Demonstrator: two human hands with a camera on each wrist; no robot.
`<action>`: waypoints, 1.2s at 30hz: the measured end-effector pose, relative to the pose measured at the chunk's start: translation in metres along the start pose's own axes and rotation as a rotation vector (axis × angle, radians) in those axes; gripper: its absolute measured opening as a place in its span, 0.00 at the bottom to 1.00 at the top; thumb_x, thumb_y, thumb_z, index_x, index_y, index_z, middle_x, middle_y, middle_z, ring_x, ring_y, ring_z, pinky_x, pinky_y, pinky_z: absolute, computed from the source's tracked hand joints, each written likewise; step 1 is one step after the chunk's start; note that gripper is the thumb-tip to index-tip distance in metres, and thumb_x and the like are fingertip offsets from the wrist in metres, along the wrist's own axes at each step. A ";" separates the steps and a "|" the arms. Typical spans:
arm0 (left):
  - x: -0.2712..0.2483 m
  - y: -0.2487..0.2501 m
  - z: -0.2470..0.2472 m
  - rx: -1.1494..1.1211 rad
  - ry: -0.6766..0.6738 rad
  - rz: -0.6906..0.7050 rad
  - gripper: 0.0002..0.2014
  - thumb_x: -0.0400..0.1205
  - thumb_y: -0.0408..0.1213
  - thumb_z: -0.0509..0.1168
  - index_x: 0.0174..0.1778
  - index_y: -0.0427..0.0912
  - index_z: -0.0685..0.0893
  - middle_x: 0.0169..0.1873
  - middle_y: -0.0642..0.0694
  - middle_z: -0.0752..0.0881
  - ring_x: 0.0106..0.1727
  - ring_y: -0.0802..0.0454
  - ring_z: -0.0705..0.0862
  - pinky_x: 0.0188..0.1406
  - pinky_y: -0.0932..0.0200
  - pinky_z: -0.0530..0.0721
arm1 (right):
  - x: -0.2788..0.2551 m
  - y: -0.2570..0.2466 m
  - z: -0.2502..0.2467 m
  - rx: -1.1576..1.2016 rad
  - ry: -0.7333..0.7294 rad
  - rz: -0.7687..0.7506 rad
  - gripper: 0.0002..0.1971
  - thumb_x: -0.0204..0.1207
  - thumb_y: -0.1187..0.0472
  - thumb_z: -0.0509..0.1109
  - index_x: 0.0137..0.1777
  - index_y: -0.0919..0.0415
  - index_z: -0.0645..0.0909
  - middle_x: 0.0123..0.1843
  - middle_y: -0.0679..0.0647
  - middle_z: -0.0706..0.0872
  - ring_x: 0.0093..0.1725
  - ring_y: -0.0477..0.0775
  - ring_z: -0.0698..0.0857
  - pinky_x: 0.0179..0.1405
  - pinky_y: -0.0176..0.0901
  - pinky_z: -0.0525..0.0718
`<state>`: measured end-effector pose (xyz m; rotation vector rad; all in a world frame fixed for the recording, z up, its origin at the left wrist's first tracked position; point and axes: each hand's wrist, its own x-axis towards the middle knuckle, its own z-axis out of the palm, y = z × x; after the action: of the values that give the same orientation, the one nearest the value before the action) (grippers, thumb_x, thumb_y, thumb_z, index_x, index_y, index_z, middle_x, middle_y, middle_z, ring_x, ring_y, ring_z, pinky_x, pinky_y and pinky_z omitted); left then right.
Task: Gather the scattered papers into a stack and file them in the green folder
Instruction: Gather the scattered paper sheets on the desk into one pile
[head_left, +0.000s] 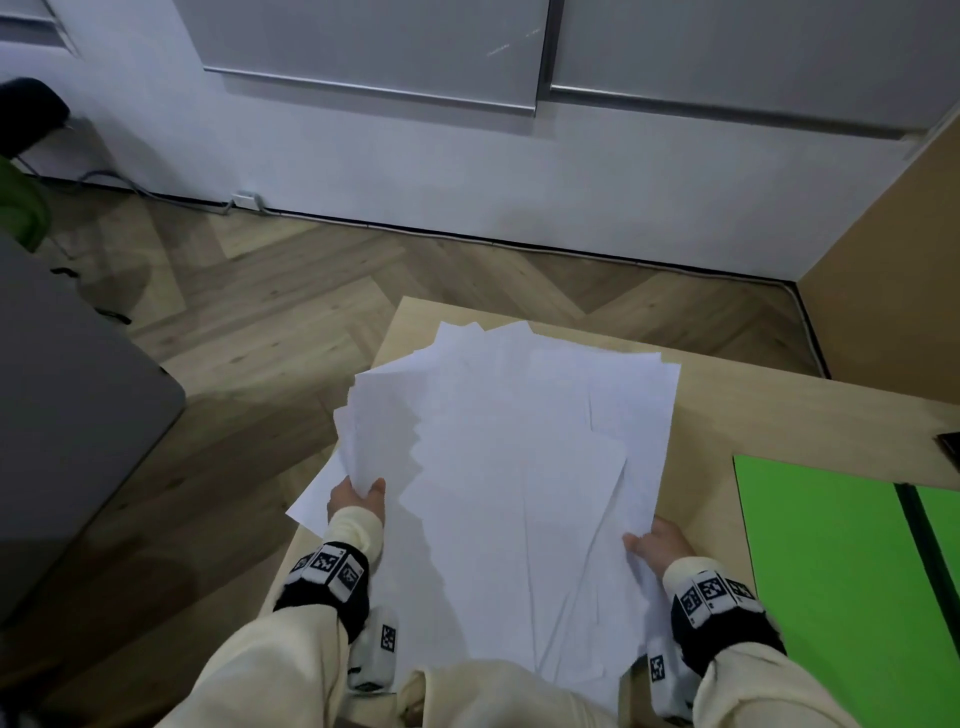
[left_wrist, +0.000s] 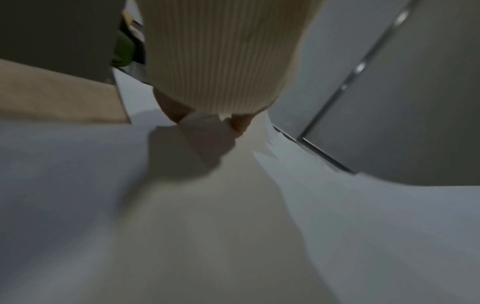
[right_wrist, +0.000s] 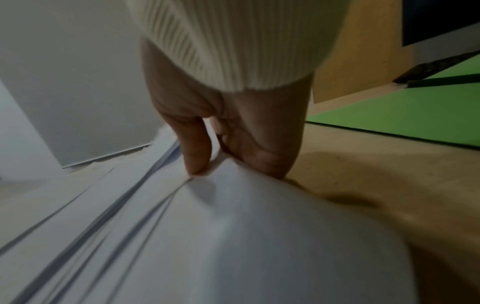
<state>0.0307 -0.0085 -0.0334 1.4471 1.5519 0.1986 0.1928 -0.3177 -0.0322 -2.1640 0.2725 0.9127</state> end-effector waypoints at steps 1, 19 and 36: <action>-0.003 0.002 0.003 0.042 0.005 0.019 0.22 0.78 0.39 0.67 0.64 0.30 0.76 0.61 0.30 0.81 0.60 0.29 0.82 0.64 0.44 0.79 | 0.001 -0.002 0.001 0.011 -0.001 0.045 0.07 0.77 0.71 0.64 0.52 0.72 0.80 0.67 0.71 0.81 0.54 0.60 0.80 0.51 0.42 0.74; 0.003 -0.004 -0.015 0.505 0.246 -0.133 0.41 0.62 0.54 0.78 0.65 0.32 0.74 0.68 0.31 0.69 0.70 0.36 0.70 0.69 0.42 0.69 | -0.005 0.022 -0.001 0.336 0.386 0.083 0.21 0.72 0.65 0.73 0.63 0.74 0.76 0.62 0.67 0.85 0.59 0.68 0.85 0.56 0.50 0.78; 0.018 0.008 -0.011 -0.262 0.134 -0.053 0.20 0.67 0.36 0.78 0.52 0.36 0.82 0.53 0.33 0.88 0.55 0.35 0.88 0.61 0.43 0.84 | -0.001 0.011 -0.011 0.179 0.200 0.011 0.28 0.64 0.61 0.81 0.61 0.74 0.80 0.63 0.68 0.84 0.63 0.65 0.83 0.58 0.45 0.76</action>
<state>0.0317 0.0138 -0.0316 1.2064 1.6028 0.4578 0.1927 -0.3331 -0.0326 -2.0893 0.4470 0.6517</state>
